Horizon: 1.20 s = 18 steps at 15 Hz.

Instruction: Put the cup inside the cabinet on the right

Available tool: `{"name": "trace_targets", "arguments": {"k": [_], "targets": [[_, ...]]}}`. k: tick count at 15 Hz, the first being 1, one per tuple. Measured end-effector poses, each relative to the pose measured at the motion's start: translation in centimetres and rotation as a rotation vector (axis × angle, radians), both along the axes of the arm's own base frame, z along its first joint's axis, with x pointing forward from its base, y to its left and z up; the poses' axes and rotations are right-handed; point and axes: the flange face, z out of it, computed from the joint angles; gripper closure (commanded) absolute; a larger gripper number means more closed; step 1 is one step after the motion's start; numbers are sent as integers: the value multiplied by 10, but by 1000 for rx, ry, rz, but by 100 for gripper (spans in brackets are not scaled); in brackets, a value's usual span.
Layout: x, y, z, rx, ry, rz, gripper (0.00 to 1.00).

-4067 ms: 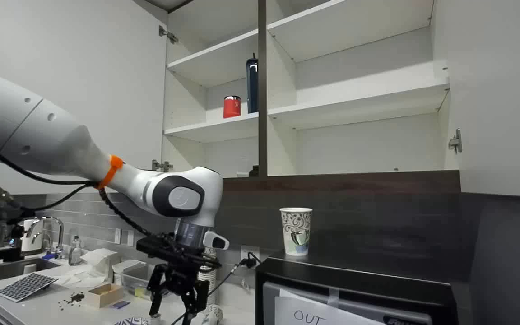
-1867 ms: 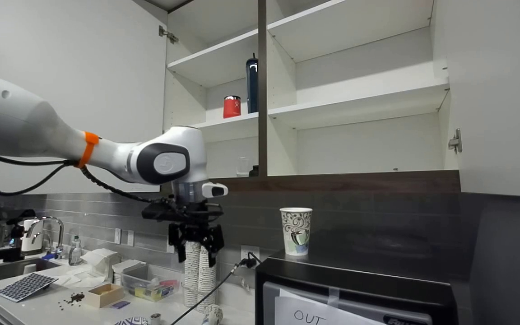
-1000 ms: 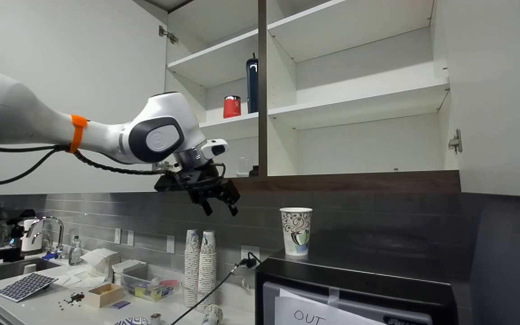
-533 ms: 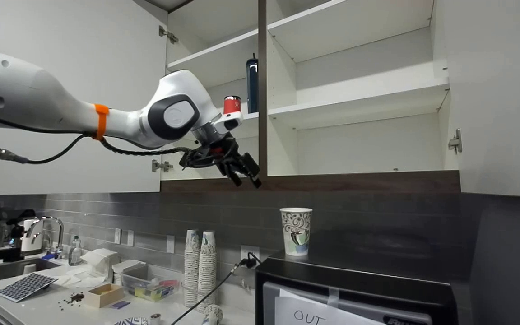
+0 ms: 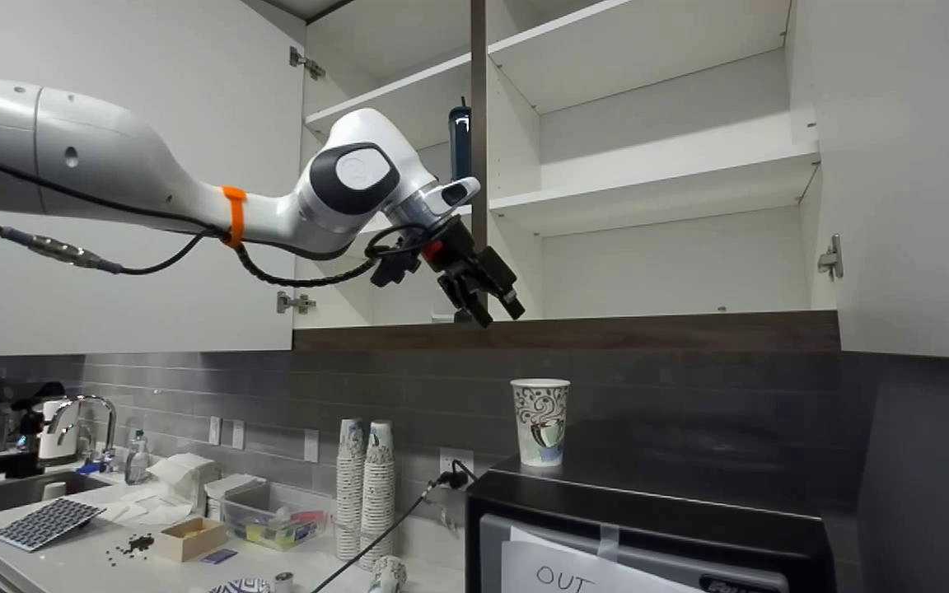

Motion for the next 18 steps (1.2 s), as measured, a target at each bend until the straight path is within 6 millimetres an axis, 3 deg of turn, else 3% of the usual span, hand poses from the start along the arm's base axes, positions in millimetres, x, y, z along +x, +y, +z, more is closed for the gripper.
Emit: {"name": "trace_targets", "arguments": {"k": [7, 13, 18], "targets": [[16, -26, -20, 148, 254, -124, 0], [49, -43, -32, 344, 247, -251, 0], [63, -63, -31, 393, 185, -356, 0]]}}
